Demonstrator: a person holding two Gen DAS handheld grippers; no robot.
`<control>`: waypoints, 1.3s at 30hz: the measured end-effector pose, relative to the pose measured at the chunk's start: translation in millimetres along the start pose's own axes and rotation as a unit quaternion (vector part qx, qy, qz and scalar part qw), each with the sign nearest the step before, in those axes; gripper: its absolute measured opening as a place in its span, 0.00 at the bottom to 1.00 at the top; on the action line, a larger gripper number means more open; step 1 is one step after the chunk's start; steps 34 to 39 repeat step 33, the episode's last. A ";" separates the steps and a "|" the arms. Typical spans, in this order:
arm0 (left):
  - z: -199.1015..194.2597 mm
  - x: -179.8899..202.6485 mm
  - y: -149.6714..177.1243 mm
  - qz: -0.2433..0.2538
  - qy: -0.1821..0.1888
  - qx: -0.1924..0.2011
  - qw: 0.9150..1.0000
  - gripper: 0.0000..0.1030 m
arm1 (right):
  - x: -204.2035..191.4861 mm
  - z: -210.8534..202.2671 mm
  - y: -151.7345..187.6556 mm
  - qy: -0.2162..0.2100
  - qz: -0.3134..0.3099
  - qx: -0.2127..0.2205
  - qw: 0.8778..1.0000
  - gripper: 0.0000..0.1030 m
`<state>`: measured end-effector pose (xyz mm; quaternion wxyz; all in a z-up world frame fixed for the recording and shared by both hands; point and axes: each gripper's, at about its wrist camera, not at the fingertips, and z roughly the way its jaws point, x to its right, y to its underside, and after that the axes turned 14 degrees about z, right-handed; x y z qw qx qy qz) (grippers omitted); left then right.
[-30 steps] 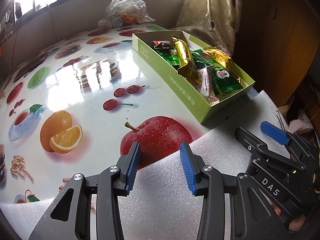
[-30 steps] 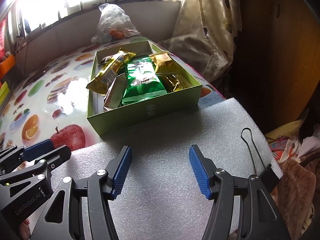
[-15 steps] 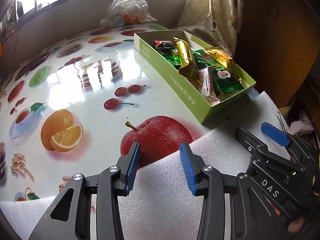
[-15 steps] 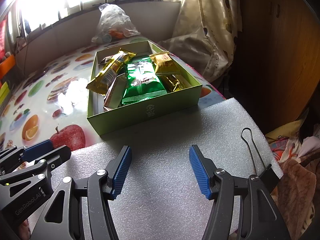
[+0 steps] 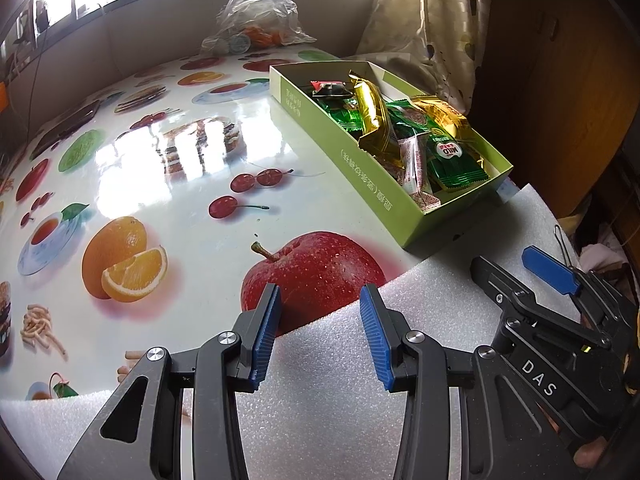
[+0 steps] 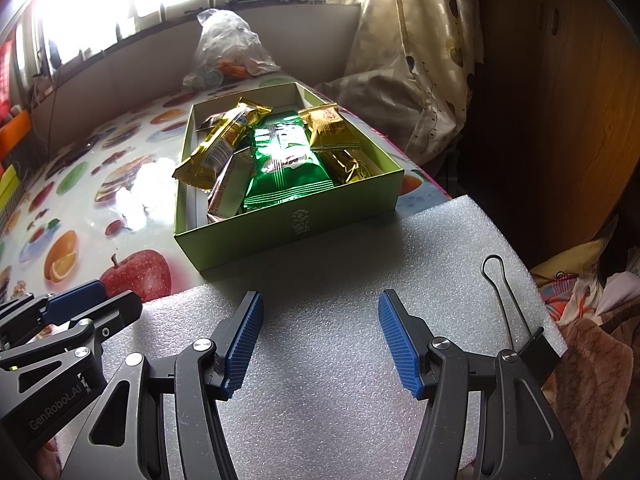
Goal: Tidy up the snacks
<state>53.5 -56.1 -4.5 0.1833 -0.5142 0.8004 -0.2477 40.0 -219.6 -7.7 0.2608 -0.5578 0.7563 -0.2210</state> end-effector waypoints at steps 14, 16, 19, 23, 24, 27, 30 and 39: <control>-0.2 -0.5 0.1 0.000 0.000 0.000 1.000 0.41 | 0.3 0.1 0.2 0.000 0.000 0.000 1.000 0.58; 0.0 0.3 -0.2 0.000 0.000 0.000 1.000 0.41 | 0.4 0.1 0.2 0.000 0.000 0.000 1.000 0.58; -0.1 0.2 -0.3 0.001 0.000 0.000 1.000 0.41 | 0.5 0.1 0.1 -0.001 0.000 0.000 1.000 0.58; -0.1 0.1 -0.3 0.000 0.000 0.000 1.000 0.41 | 0.5 0.1 0.1 0.000 0.000 0.001 1.000 0.58; -0.2 -0.2 -0.2 0.000 0.000 0.000 1.000 0.41 | 0.5 0.1 0.2 0.000 0.000 0.000 1.000 0.58; -0.4 -0.7 0.5 -0.001 0.000 0.000 1.000 0.41 | 0.5 0.1 0.2 0.000 0.000 0.001 1.000 0.58; -0.6 -1.1 0.6 -0.001 0.000 -0.001 1.000 0.41 | 0.5 0.1 0.2 0.000 0.000 0.001 1.000 0.58; -0.6 -1.9 2.3 0.000 -0.001 -0.001 1.000 0.41 | 0.7 0.2 0.2 -0.001 0.000 0.001 1.000 0.58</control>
